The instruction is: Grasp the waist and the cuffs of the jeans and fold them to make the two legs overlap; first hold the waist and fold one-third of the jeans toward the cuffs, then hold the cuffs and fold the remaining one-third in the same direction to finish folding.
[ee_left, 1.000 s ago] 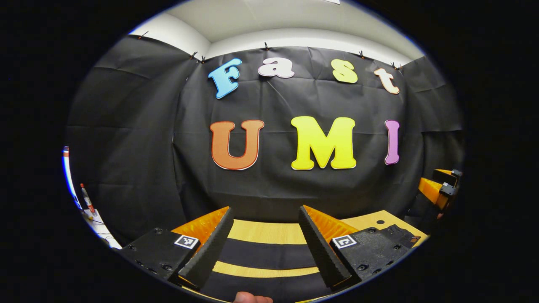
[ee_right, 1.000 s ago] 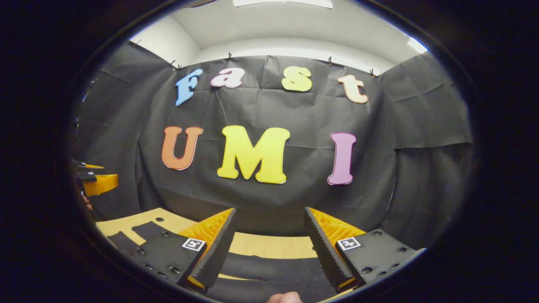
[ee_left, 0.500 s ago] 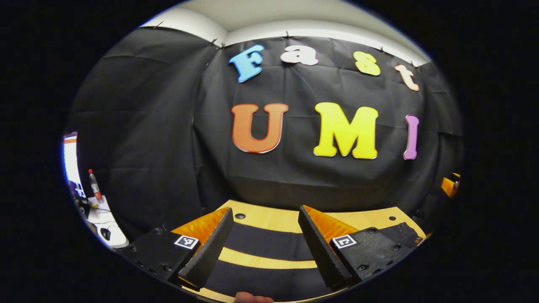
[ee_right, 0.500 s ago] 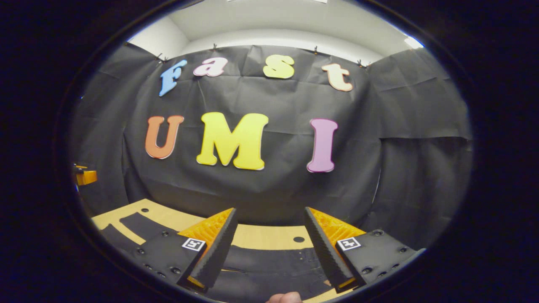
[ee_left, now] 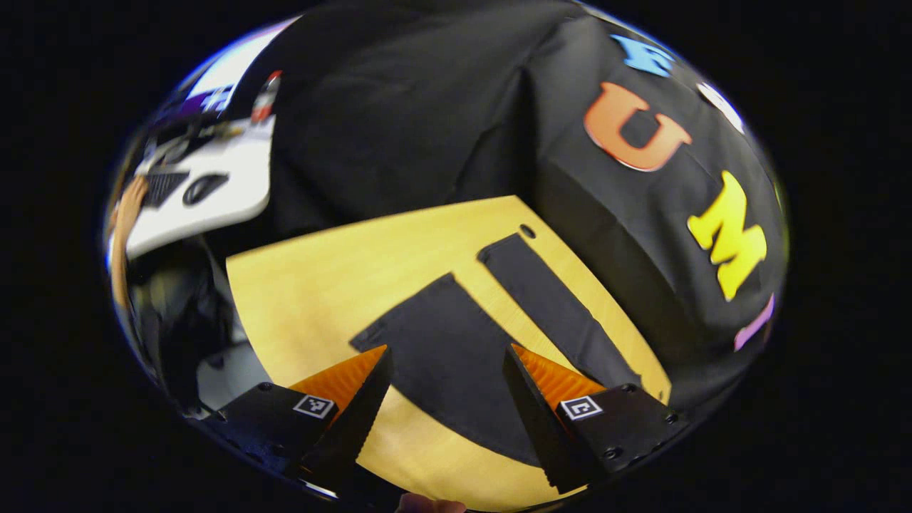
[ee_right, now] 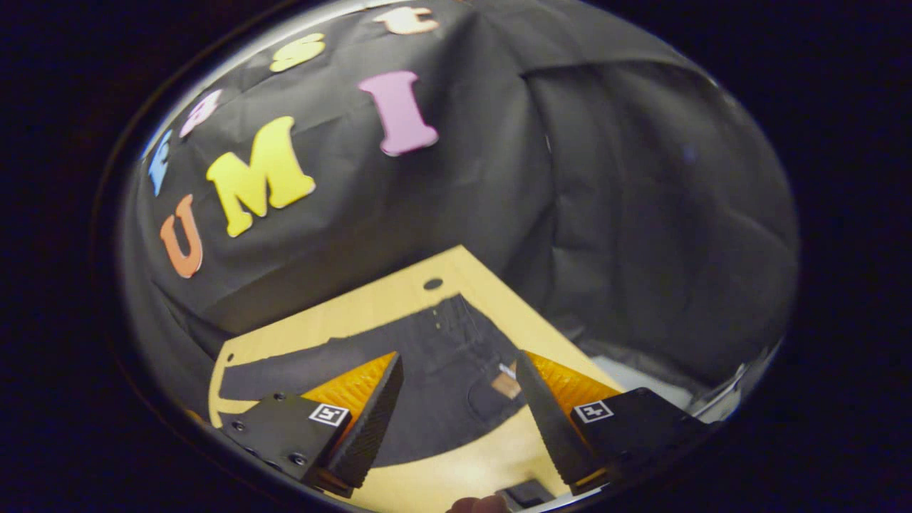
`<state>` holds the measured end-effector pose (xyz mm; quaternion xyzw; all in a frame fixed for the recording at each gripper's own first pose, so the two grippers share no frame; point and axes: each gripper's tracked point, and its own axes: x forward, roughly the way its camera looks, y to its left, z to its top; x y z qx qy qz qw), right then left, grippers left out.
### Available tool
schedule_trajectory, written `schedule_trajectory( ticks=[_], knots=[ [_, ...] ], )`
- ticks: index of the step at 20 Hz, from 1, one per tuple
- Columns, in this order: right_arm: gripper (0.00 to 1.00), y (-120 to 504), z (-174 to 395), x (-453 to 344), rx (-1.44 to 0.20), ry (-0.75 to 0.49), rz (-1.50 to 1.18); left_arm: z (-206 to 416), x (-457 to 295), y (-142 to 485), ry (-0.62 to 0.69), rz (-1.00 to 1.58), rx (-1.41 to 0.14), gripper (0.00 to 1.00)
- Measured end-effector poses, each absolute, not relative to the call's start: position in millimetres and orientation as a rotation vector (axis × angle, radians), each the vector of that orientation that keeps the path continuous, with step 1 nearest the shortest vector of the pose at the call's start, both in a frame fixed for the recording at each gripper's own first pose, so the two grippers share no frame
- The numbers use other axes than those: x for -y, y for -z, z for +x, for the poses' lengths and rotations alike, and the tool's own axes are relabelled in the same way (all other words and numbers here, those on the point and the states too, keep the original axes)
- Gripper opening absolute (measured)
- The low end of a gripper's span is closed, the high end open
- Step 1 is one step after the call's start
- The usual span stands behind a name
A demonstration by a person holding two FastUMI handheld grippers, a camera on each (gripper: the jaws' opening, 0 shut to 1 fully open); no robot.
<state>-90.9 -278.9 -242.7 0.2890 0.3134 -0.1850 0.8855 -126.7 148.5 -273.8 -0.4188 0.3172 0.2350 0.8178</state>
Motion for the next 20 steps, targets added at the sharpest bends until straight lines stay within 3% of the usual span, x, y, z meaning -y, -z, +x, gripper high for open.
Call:
schedule_trajectory(
  ticks=[1, 2, 3, 4, 5, 6, 7, 14, 16, 17, 18, 20],
  knots=[
    [0.98, 259, -91, 279, -0.687, 0.404, 0.688, -131, -147, 282, -0.539, -0.998, -0.681, 0.99],
    [0.93, 276, -93, 278, -0.718, 0.419, 0.779, -134, -145, 288, -0.565, -1.083, -0.675, 0.99],
    [0.98, 292, -97, 277, -0.739, 0.439, 0.863, -135, -143, 291, -0.586, -1.143, -0.672, 0.99],
    [0.93, 305, -99, 272, -0.762, 0.443, 0.957, -134, -141, 292, -0.596, -1.189, -0.666, 0.99],
    [0.98, 319, -103, 270, -0.775, 0.453, 1.041, -132, -140, 291, -0.609, -1.219, -0.663, 0.99],
    [0.93, 329, -105, 269, -0.793, 0.465, 1.11, -131, -146, 296, -0.614, -1.25, -0.653, 0.99],
    [0.98, 337, -107, 271, -0.801, 0.481, 1.158, -125, -146, 299, -0.621, -1.269, -0.651, 0.99],
    [0.98, 370, -98, 301, -0.789, 0.619, 1.339, -105, -141, 320, -0.653, -1.303, -0.702, 0.99],
    [0.97, 372, -84, 310, -0.768, 0.626, 1.351, -97, -143, 321, -0.652, -1.317, -0.695, 0.96],
    [0.92, 375, -78, 312, -0.768, 0.626, 1.345, -93, -145, 321, -0.654, -1.336, -0.688, 0.97],
    [0.97, 377, -71, 314, -0.771, 0.62, 1.34, -88, -147, 321, -0.658, -1.357, -0.681, 0.97],
    [0.95, 378, -56, 318, -0.778, 0.604, 1.329, -78, -149, 320, -0.659, -1.386, -0.67, 0.96]
  ],
)
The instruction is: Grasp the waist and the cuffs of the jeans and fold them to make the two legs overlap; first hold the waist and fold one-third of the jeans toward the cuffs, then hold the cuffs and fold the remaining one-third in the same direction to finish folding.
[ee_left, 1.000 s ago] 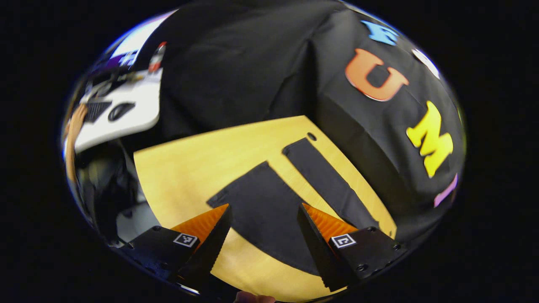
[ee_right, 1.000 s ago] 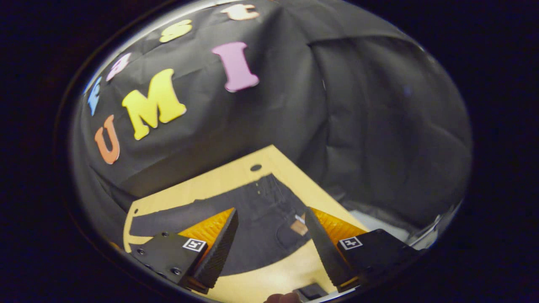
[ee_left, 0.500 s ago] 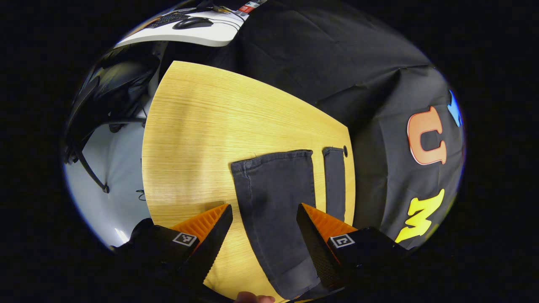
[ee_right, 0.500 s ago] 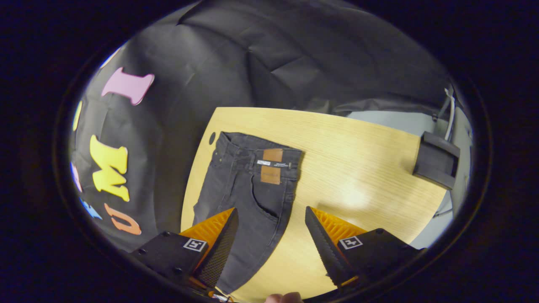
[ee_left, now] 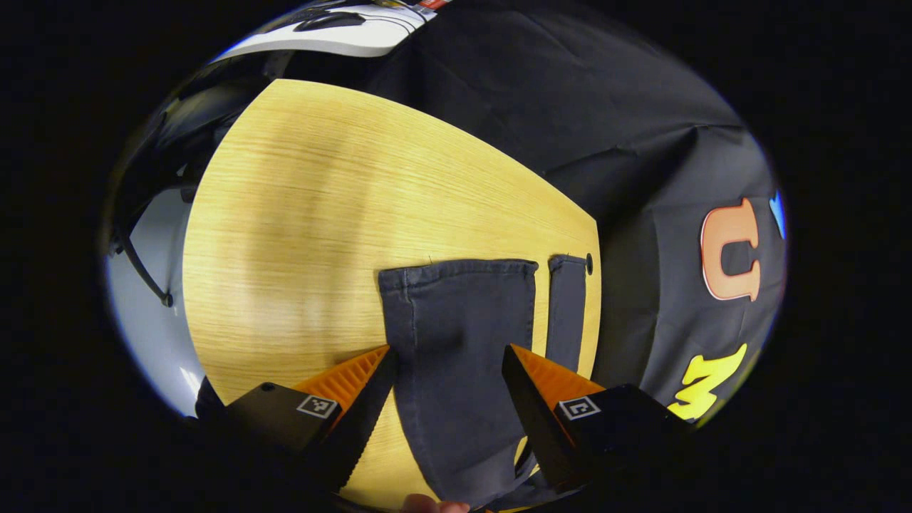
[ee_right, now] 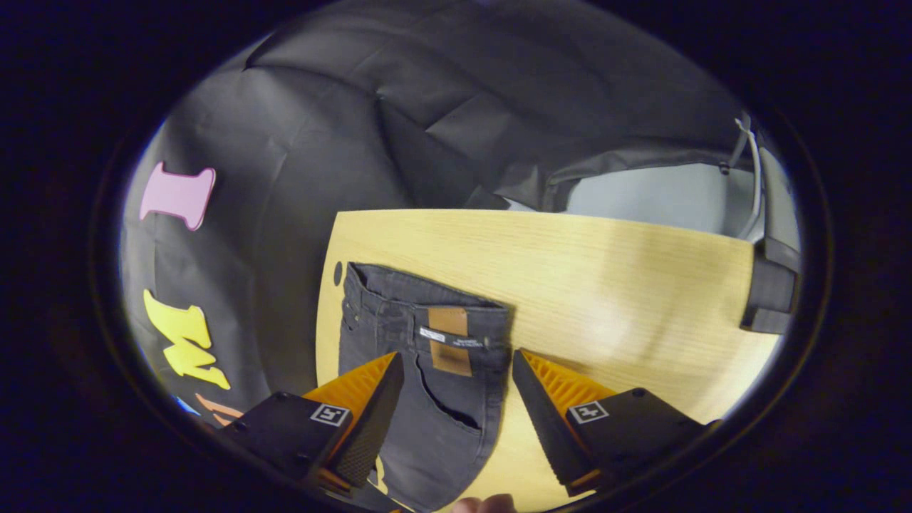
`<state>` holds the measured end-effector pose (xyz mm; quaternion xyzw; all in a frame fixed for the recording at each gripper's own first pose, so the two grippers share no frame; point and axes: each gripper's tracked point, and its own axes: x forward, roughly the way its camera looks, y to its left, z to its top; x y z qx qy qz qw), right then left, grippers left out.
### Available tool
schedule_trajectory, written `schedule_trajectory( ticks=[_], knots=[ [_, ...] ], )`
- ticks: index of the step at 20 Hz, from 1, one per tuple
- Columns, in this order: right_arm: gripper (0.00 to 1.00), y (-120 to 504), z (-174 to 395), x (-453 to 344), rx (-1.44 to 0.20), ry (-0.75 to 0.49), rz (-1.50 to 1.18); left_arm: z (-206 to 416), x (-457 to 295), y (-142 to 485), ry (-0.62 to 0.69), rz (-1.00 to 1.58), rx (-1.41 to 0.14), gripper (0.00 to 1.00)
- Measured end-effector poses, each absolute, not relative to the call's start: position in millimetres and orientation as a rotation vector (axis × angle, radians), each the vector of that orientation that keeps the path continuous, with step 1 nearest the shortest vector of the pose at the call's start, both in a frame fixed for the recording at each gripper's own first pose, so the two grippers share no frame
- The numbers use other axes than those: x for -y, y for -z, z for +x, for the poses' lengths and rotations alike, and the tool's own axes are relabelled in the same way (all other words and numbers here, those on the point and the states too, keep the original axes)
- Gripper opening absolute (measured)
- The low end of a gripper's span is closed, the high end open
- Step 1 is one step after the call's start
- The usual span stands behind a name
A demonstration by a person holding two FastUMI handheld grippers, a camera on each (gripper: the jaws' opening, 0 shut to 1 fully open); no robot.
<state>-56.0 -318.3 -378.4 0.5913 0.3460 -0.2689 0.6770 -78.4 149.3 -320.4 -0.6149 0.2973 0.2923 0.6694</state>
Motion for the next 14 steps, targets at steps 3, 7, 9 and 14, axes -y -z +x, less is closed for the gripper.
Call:
schedule_trajectory(
  ticks=[3, 7, 9, 14],
  knots=[
    [0.95, 383, -46, 322, -0.805, 0.592, 1.286, -66, -147, 320, -0.634, -1.374, -0.676, 0.96],
    [0.85, 385, -51, 324, -0.893, 0.623, 1.163, -55, -138, 323, -0.582, -1.325, -0.734, 0.94],
    [0.63, 393, -55, 325, -0.93, 0.658, 1.135, -51, -134, 328, -0.566, -1.331, -0.772, 0.91],
    [0.21, 402, -51, 328, -0.925, 0.729, 1.248, -51, -129, 342, -0.583, -1.381, -0.821, 0.21]
  ],
)
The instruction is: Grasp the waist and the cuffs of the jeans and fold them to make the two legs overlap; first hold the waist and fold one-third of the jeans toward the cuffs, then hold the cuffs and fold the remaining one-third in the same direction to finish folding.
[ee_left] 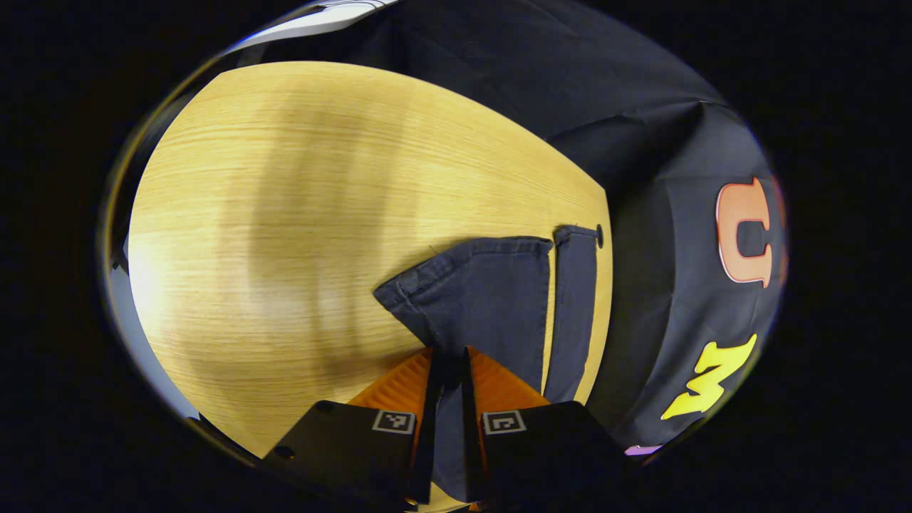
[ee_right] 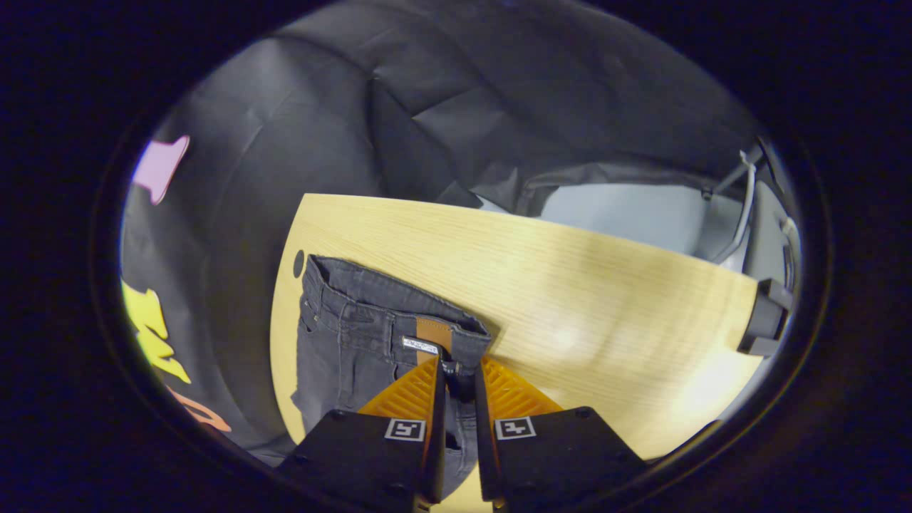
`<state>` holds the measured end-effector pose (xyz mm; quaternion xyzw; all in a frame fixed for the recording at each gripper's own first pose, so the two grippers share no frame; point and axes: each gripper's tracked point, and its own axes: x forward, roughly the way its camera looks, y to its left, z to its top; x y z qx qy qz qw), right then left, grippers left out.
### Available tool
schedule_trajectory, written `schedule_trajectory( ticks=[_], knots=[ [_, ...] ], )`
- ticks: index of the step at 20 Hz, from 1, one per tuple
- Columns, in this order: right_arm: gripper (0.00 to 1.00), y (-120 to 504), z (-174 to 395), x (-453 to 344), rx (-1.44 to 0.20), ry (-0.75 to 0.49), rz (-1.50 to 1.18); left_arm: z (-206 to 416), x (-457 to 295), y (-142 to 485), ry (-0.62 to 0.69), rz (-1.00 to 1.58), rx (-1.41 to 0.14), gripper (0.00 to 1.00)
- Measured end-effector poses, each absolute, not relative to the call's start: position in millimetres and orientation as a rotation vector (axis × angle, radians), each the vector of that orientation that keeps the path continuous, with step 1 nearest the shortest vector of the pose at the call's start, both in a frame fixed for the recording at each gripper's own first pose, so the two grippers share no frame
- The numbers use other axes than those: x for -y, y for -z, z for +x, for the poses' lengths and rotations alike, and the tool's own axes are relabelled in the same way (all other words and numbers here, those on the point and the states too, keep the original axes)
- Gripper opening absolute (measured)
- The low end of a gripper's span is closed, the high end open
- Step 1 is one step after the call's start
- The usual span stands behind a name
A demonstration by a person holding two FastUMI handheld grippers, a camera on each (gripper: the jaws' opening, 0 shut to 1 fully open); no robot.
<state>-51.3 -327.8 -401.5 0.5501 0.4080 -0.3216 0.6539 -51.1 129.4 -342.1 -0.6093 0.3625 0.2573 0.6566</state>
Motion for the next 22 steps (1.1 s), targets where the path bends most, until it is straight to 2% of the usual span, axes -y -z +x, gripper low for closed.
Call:
schedule_trajectory(
  ticks=[1, 2, 5, 8, 10, 13, 22],
  knots=[
    [0.14, 401, -52, 326, -0.914, 0.729, 1.267, -53, -131, 341, -0.582, -1.384, -0.828, 0.13],
    [0.07, 399, -55, 325, -0.917, 0.718, 1.269, -56, -131, 339, -0.582, -1.384, -0.835, 0.11],
    [0.07, 386, -56, 325, -0.902, 0.673, 1.255, -62, -133, 324, -0.567, -1.374, -0.827, 0.05],
    [0.07, 358, -62, 321, -0.874, 0.642, 1.252, -67, -135, 306, -0.541, -1.38, -0.812, 0.04],
    [0.01, 344, -64, 321, -0.862, 0.618, 1.259, -67, -133, 291, -0.521, -1.388, -0.813, 0.04],
    [0.0, 322, -57, 318, -0.851, 0.574, 1.274, -57, -131, 267, -0.487, -1.384, -0.827, 0.04],
    [0.01, 246, 29, 314, -0.809, 0.408, 1.211, 20, -144, 217, -0.375, -1.279, -0.913, 0.04]
  ],
)
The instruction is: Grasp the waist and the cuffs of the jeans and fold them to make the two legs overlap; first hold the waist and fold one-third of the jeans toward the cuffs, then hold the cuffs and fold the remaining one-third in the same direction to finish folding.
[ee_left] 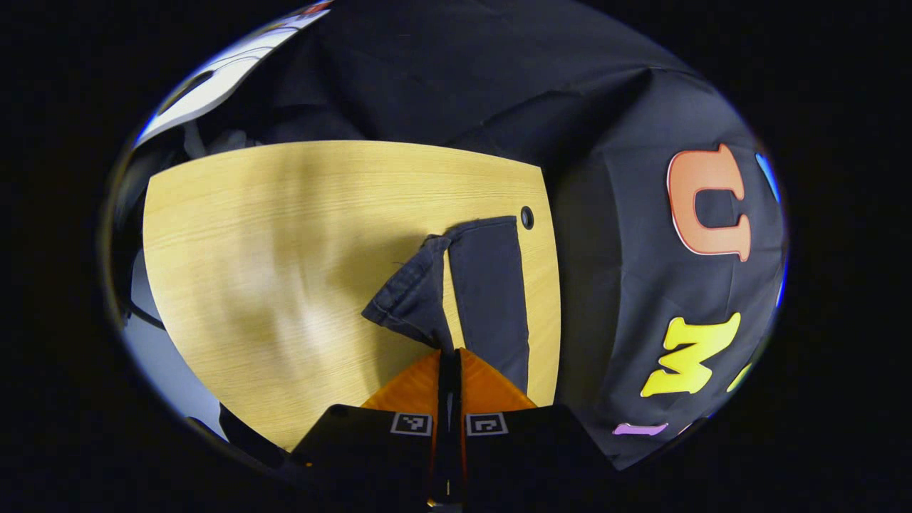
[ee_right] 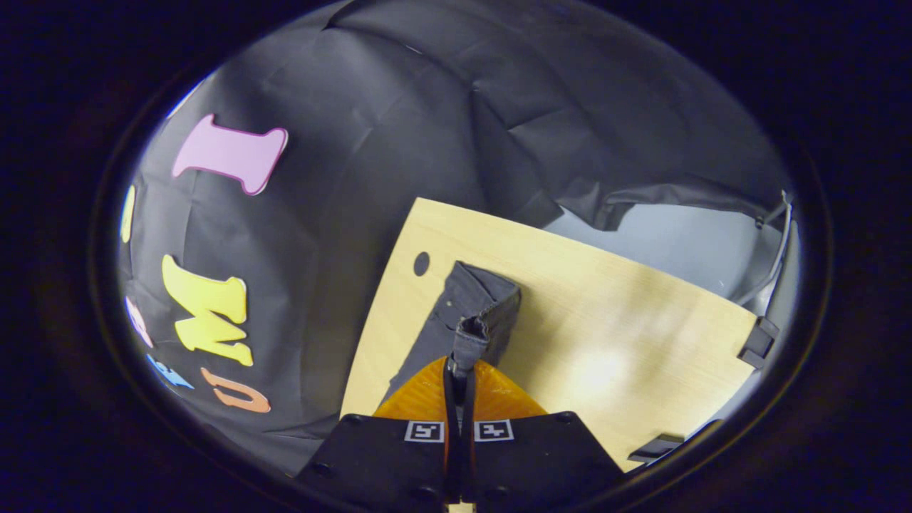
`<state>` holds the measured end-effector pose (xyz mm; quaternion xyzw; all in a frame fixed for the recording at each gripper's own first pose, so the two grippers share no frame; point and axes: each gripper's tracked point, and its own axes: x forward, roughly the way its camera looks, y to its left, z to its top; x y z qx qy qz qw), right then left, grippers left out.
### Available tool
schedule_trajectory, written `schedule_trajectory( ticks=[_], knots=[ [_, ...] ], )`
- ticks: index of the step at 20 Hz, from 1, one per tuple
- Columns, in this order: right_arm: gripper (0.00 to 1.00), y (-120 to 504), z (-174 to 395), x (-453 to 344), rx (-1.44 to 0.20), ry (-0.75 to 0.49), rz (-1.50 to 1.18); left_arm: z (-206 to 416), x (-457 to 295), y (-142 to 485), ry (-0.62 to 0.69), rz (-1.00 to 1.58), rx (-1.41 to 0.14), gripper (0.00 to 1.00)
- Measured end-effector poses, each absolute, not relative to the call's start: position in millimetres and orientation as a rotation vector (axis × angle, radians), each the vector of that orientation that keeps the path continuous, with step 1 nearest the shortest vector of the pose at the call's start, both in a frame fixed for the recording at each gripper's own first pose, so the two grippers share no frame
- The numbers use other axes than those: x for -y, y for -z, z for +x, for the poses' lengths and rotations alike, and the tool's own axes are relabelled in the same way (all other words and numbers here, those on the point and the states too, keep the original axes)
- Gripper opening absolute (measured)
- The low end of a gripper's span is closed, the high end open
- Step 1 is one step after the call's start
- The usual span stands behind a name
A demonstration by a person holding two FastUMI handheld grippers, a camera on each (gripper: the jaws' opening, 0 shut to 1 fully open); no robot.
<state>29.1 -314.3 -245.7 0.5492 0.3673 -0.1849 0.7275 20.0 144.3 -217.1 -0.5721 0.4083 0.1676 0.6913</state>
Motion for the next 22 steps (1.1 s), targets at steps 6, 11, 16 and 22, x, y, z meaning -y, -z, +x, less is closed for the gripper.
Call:
schedule_trajectory(
  ticks=[6, 11, 16, 22],
  knots=[
    [0.0, 257, 99, 323, -0.824, 0.407, 1.177, 97, -146, 225, -0.319, -1.214, -0.984, 0.04],
    [0.01, 288, 144, 328, -0.867, 0.428, 1.113, 176, -135, 244, -0.282, -1.172, -1.021, 0.04],
    [0.0, 338, 177, 328, -0.917, 0.425, 1.063, 228, -125, 290, -0.226, -1.044, -1.095, 0.04],
    [0.01, 387, 196, 326, -0.941, 0.461, 1.031, 261, -117, 342, -0.266, -1.121, -1.08, 0.04]
  ],
)
